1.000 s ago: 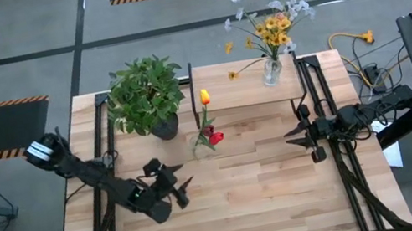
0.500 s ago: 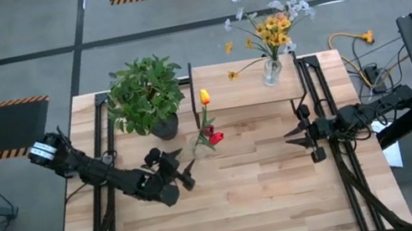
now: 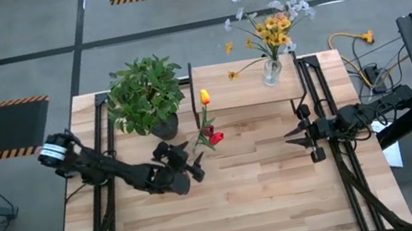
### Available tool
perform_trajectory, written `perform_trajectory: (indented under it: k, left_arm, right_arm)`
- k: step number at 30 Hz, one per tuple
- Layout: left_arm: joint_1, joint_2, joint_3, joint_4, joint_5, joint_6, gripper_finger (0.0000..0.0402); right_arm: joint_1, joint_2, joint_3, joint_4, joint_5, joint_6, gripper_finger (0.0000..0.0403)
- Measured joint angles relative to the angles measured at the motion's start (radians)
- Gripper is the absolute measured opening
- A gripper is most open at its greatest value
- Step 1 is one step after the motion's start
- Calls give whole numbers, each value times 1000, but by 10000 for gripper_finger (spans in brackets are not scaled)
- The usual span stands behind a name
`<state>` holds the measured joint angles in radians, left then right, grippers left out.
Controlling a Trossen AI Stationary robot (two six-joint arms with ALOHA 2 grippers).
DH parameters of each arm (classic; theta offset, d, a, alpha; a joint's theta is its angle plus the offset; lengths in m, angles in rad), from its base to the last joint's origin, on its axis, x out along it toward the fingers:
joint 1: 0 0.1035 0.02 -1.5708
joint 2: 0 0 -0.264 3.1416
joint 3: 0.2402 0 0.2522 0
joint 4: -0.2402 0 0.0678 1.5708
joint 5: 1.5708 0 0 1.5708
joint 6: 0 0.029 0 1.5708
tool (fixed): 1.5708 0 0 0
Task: Pick and place flowers into a vace then onto a shelf
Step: Put the transparent vase on the shelf
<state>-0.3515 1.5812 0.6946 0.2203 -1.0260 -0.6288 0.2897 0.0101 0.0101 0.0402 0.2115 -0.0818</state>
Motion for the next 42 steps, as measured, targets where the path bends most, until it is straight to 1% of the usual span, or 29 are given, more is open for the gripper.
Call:
perform_trajectory:
  k: [5,10,13,15,19,22,24,27,30,32,34,37,39,42]
  left_arm:
    - [33,85,59,16,0,55,292]
    - [49,172,151,16,-11,171,290]
    - [50,206,198,15,-27,244,290]
    - [50,215,223,15,-27,261,290]
    - [50,214,226,12,-45,262,289]
    - [58,213,191,8,-80,231,280]
    - [79,213,158,9,-72,162,261]
    - [114,218,98,69,-47,77,207]
    - [129,218,37,177,-15,80,134]
    - [130,215,7,252,37,122,87]
    - [130,214,-7,300,83,170,51]
    - [127,209,-8,309,94,206,24]
    - [127,206,-4,308,123,253,20]
    - [127,206,17,308,190,380,19]
  right_arm:
    - [0,0,0,0,1,-15,77]
    - [0,-1,0,0,1,-18,72]
    - [0,-1,0,0,1,-18,67]
    - [0,-1,0,0,1,-17,64]
    - [0,-1,0,0,1,-13,64]
    - [0,-1,0,0,0,-5,65]
    - [0,-1,0,0,1,-5,65]
    - [0,-1,0,0,1,-8,62]
    - [0,-2,0,1,1,-8,61]
    - [0,-1,0,0,0,-7,61]
    - [0,-1,0,1,0,-7,61]
    - [0,-1,0,1,0,-8,61]
    - [0,-1,0,1,0,-6,61]
    - [0,-1,0,1,0,-7,61]
